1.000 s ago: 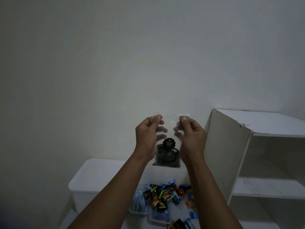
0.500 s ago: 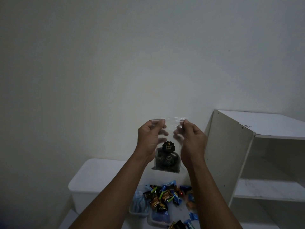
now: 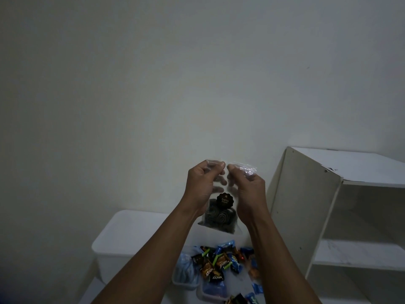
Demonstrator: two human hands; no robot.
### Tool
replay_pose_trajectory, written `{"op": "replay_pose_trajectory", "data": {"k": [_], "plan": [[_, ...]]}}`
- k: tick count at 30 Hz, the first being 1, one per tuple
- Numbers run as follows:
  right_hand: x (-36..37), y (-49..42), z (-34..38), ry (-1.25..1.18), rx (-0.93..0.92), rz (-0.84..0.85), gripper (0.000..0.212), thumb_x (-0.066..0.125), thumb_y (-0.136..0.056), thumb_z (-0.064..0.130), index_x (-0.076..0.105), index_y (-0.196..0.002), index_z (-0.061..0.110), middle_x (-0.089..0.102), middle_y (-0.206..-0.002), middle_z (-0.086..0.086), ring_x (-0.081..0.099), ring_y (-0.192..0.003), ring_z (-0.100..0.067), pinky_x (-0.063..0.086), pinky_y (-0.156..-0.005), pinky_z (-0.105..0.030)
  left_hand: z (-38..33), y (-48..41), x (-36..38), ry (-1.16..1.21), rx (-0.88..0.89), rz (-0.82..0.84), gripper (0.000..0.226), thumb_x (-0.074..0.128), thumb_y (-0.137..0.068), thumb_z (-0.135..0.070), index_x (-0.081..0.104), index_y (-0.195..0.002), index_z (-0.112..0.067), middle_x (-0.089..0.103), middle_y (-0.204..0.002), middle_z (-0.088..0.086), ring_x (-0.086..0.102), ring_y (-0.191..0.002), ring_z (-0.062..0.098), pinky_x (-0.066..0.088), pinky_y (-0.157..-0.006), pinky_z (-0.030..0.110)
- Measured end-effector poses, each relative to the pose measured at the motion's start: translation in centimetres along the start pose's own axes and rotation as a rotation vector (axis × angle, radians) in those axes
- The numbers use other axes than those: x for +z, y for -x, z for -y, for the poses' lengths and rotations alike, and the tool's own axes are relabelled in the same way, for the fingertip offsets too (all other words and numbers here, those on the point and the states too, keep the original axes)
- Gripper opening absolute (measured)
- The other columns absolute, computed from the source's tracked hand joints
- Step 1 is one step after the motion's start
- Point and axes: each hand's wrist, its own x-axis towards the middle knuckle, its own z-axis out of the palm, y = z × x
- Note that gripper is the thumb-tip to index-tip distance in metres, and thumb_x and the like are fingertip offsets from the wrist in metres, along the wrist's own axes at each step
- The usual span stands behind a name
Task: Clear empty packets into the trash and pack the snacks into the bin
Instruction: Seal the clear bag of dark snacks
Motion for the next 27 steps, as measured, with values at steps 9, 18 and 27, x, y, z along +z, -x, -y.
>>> {"op": "replay_pose_trajectory", "data": {"k": [9, 18, 27], "plan": [[0.5, -0.1, -0.4, -0.037, -0.04, 0.033, 0.016, 0.069, -0.088, 0.021, 0.075, -0.082, 0.007, 0.06, -0.067, -0.004, 0.054, -0.073, -0.025, 0.047, -0.072, -0.043, 0.2, -0.2, -0.1, -0.046, 0.011, -0.018, 0.009, 0.069, -0.091, -0.017, 0.07, -0.094, -0.009, 0.068, -0.077, 0.002, 0.062, -0.066, 0.018, 0.05, -0.055, 0.03], [0.9, -0.5, -0.6, 0.011, -0.059, -0.11, 0.013, 0.072, -0.088, 0.017, 0.073, -0.076, 0.013, 0.064, -0.06, 0.005, 0.056, -0.059, -0.011, 0.047, -0.061, -0.03, 0.8, -0.1, 0.6, 0.025, 0.047, -0.159, 0.018, 0.067, -0.093, -0.022, 0.066, -0.086, -0.006, 0.065, -0.075, 0.001, 0.06, -0.06, 0.014, 0.048, -0.052, 0.029], [0.8, -0.3, -0.2, -0.069, -0.016, -0.102, 0.006, 0.076, -0.083, 0.013, 0.076, -0.078, 0.012, 0.066, -0.065, 0.002, 0.058, -0.065, -0.015, 0.048, -0.065, -0.033, 1.2, 0.0, 1.0, -0.019, 0.116, -0.165, 0.019, 0.062, -0.096, -0.025, 0.07, -0.087, -0.011, 0.064, -0.073, 0.002, 0.061, -0.062, 0.018, 0.048, -0.053, 0.031]]}}
